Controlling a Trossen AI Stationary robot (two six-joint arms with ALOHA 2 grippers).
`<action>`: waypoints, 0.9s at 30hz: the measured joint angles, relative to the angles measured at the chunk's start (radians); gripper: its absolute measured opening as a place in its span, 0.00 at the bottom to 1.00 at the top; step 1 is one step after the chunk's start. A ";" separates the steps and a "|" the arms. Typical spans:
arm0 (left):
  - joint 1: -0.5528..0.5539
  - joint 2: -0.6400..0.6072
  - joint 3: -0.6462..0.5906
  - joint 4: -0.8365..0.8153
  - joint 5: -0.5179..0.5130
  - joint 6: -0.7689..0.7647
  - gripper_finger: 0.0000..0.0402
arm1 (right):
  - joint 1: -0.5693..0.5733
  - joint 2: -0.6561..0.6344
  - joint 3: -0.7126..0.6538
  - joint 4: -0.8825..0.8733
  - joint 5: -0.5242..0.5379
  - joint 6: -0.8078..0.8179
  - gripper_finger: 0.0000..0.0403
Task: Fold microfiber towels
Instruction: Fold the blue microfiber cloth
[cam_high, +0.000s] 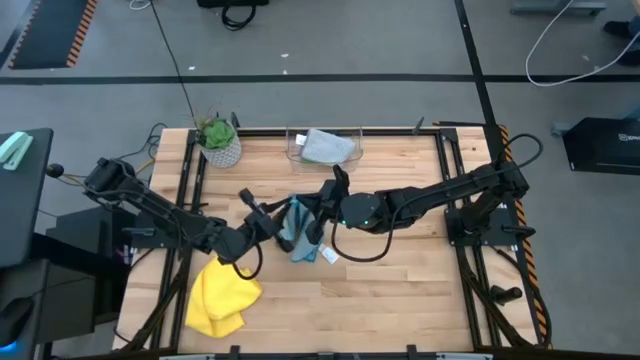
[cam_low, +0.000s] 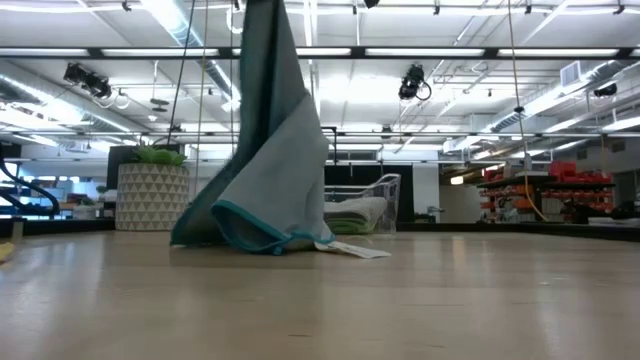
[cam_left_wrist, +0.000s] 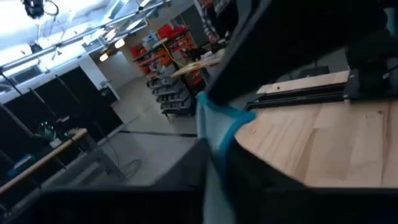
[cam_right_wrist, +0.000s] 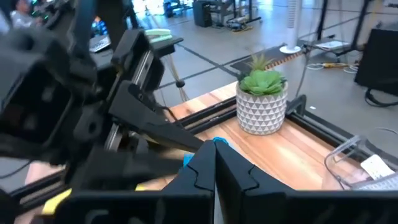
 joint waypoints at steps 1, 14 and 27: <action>0.000 -0.004 0.000 -0.001 0.000 0.014 0.05 | 0.000 -0.005 0.000 -0.009 -0.016 -0.011 0.03; 0.047 -0.137 0.096 -0.063 0.002 0.252 0.02 | 0.106 -0.209 -0.027 -0.593 0.003 0.116 0.47; 0.164 -0.136 0.376 -0.591 0.149 0.081 0.02 | 0.175 -0.210 -0.629 0.091 -0.098 0.197 0.57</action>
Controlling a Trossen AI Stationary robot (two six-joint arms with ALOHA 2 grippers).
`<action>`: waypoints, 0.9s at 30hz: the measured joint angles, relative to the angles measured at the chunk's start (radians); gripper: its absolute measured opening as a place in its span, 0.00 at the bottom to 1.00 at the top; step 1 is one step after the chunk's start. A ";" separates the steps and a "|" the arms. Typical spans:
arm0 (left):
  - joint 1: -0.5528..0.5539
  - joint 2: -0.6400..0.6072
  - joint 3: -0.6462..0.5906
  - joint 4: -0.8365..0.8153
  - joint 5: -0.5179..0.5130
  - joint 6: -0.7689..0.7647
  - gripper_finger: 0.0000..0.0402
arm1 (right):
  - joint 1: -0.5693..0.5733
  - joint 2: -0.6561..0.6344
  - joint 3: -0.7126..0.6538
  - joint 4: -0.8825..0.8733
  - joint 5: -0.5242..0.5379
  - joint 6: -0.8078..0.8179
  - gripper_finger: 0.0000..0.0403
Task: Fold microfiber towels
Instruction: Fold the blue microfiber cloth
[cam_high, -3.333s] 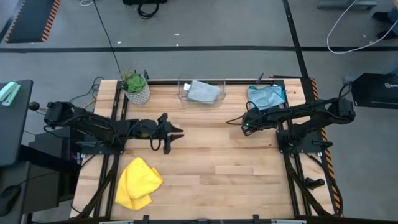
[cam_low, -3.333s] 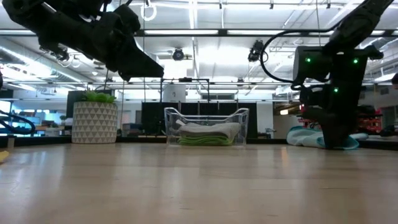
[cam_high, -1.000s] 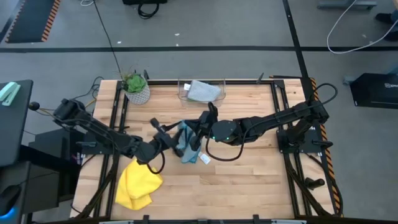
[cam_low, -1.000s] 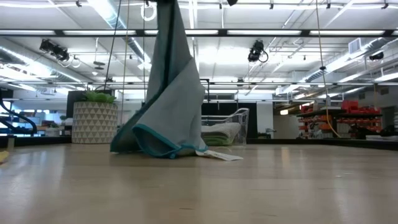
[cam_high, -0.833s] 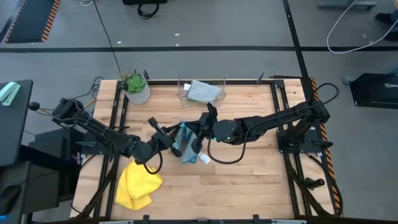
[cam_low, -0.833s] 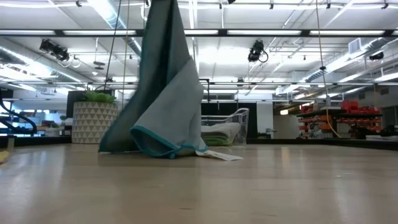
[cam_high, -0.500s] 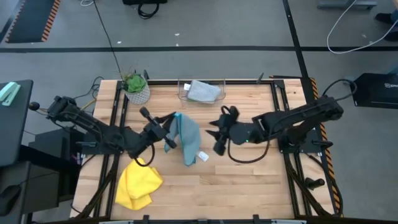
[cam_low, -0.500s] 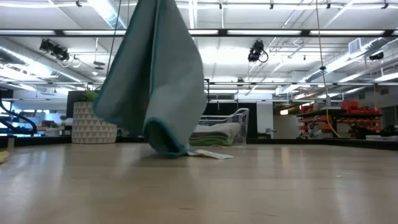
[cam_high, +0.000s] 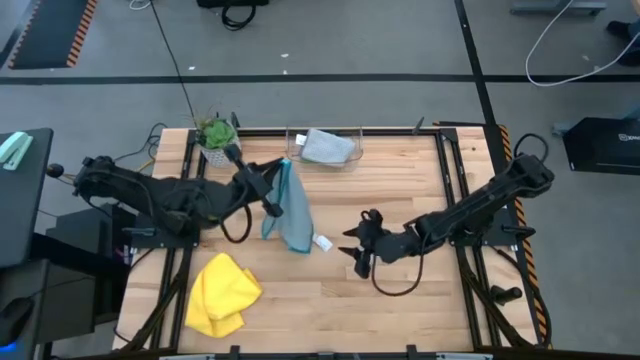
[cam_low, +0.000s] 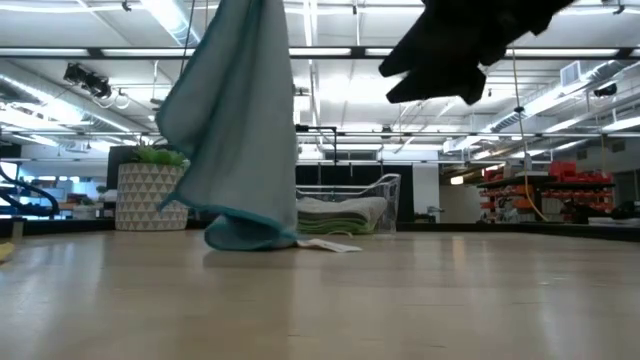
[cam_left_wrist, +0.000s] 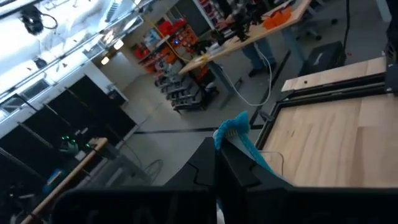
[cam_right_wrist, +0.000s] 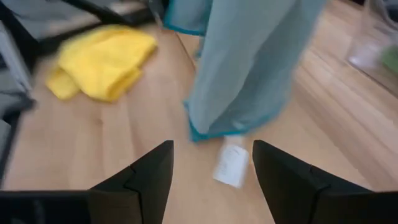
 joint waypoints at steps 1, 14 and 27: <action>0.010 0.004 0.027 -0.038 0.008 -0.017 0.02 | 0.000 -0.001 -0.031 0.068 0.000 -0.017 0.57; 0.110 0.165 0.334 -0.288 0.054 -0.032 0.02 | 0.000 0.175 0.041 0.227 0.037 -0.210 0.60; 0.104 0.199 0.423 -0.519 0.053 -0.216 0.02 | -0.110 0.306 0.066 0.134 -0.060 -0.349 0.51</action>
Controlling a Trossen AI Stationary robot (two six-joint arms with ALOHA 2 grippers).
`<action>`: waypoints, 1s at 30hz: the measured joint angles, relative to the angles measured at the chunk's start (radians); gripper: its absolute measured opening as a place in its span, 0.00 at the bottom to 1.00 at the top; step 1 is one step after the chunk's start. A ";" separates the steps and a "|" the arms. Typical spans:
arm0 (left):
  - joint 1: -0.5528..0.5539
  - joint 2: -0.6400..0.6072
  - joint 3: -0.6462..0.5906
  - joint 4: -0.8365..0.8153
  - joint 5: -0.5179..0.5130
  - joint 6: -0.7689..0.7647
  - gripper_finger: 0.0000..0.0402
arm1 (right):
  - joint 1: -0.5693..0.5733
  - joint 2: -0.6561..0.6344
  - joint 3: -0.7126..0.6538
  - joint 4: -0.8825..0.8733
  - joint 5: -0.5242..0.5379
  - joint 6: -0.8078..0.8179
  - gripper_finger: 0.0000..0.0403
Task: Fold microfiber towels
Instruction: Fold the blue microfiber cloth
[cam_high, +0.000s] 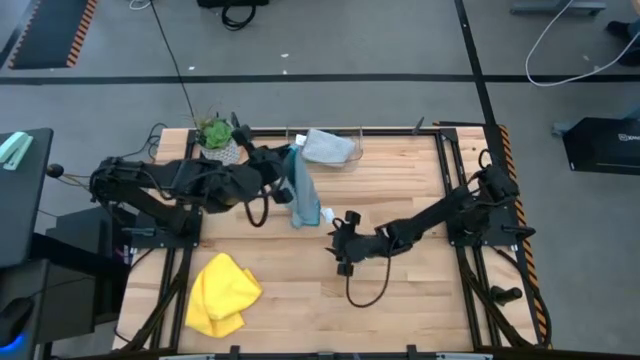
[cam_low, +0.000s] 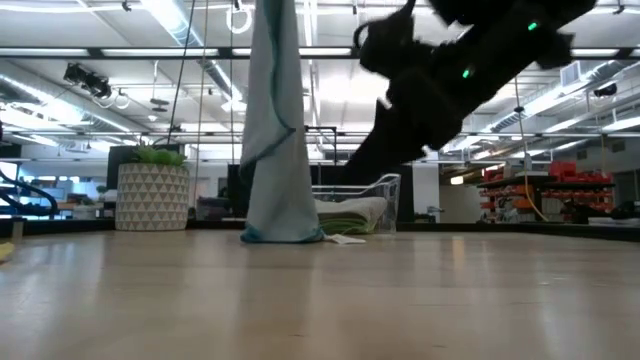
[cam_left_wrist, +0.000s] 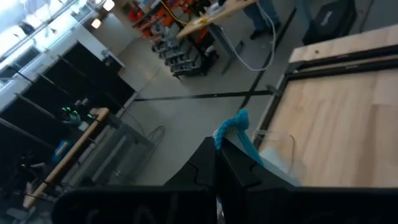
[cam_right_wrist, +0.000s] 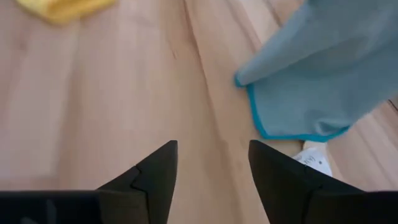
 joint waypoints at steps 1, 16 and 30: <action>-0.006 -0.007 0.000 -0.038 0.001 -0.033 0.02 | -0.020 0.007 0.000 0.001 -0.019 -0.038 0.50; -0.083 -0.028 -0.001 -0.260 -0.002 -0.241 0.01 | -0.244 0.131 0.153 -0.205 -0.221 -0.787 0.50; -0.083 -0.029 -0.002 -0.302 -0.002 -0.272 0.02 | -0.279 0.229 0.227 -0.194 -0.190 -0.975 0.15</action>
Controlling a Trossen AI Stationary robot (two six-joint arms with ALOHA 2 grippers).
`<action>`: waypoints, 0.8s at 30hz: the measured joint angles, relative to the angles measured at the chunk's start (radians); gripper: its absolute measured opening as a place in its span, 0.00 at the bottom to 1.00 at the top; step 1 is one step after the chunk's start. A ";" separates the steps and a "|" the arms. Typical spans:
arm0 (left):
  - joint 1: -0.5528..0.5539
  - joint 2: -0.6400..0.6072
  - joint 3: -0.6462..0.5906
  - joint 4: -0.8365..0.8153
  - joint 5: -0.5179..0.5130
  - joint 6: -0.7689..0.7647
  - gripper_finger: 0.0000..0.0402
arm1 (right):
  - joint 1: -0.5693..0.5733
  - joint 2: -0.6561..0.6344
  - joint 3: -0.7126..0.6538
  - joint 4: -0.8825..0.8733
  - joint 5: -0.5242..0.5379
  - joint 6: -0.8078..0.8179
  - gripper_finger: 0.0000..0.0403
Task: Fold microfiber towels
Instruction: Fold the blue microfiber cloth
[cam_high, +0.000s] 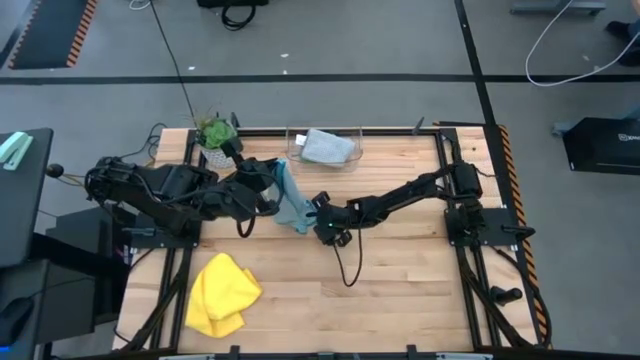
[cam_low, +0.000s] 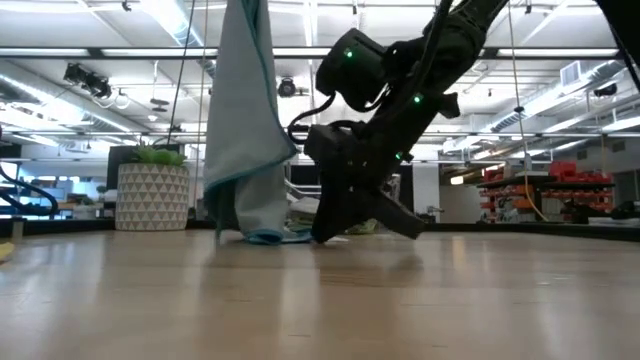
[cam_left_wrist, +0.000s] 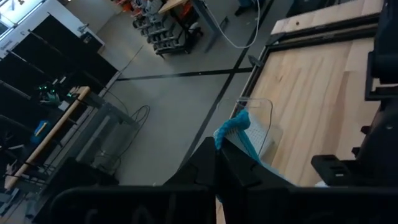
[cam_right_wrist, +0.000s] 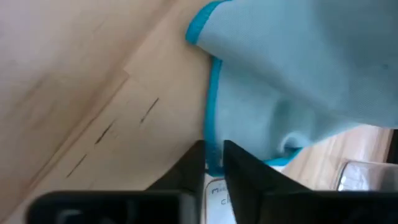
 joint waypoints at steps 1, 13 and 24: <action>0.000 0.000 0.000 -0.016 0.001 -0.007 0.02 | 0.003 0.000 -0.002 0.001 0.011 0.005 0.12; -0.063 -0.044 0.000 -0.152 -0.005 -0.168 0.01 | 0.095 -0.292 -0.010 -0.218 0.051 0.269 0.02; -0.209 -0.067 -0.064 -0.249 0.043 -0.430 0.02 | 0.367 -0.630 -0.010 -0.500 0.048 0.865 0.02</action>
